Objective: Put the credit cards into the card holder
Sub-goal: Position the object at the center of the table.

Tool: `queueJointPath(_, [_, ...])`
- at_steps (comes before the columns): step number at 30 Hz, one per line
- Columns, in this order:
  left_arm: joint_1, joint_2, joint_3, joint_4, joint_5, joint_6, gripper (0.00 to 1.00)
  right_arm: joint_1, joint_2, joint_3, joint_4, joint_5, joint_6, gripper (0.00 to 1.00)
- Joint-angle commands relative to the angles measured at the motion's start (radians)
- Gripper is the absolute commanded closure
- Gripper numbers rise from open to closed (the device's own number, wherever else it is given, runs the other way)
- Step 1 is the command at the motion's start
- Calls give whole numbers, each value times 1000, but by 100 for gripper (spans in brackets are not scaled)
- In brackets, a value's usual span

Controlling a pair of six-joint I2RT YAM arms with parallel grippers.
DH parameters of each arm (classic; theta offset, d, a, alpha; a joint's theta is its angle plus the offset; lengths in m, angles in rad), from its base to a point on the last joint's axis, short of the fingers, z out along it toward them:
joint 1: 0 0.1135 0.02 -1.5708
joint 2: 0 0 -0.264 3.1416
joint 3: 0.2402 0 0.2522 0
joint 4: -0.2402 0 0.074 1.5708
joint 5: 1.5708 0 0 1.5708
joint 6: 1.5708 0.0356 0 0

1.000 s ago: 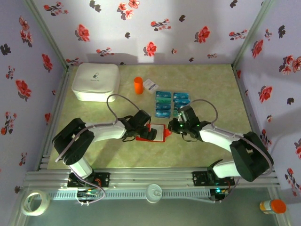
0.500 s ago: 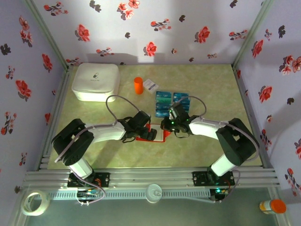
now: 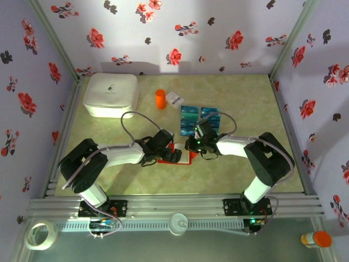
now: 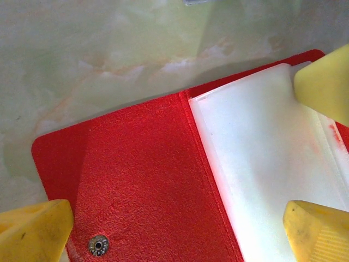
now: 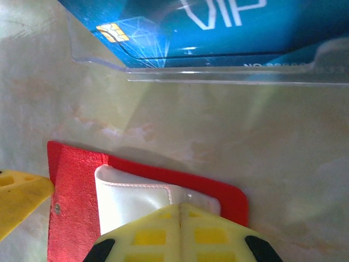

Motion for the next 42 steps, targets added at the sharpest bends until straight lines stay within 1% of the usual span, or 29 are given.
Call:
queueJointPath(1, [-3,-8,-31,13,5,-28,0,12,38,3,10,-15,8,97])
queueJointPath(16, [0,-36,-63,69,22,-48,0,35,27,14,35,-37,41,98])
queueJointPath(23, [6,-46,-78,76,23,-54,0,22,-76,39,-83,52,-15,98])
queueJointPath(26, [6,-43,-80,78,24,-55,0,18,-96,59,-123,62,-40,98])
queueJointPath(35, [9,-40,-86,87,21,-54,0,17,-11,106,-127,8,-62,99])
queueJointPath(42, [10,-39,-82,89,23,-55,0,19,34,77,-85,-5,-47,99])
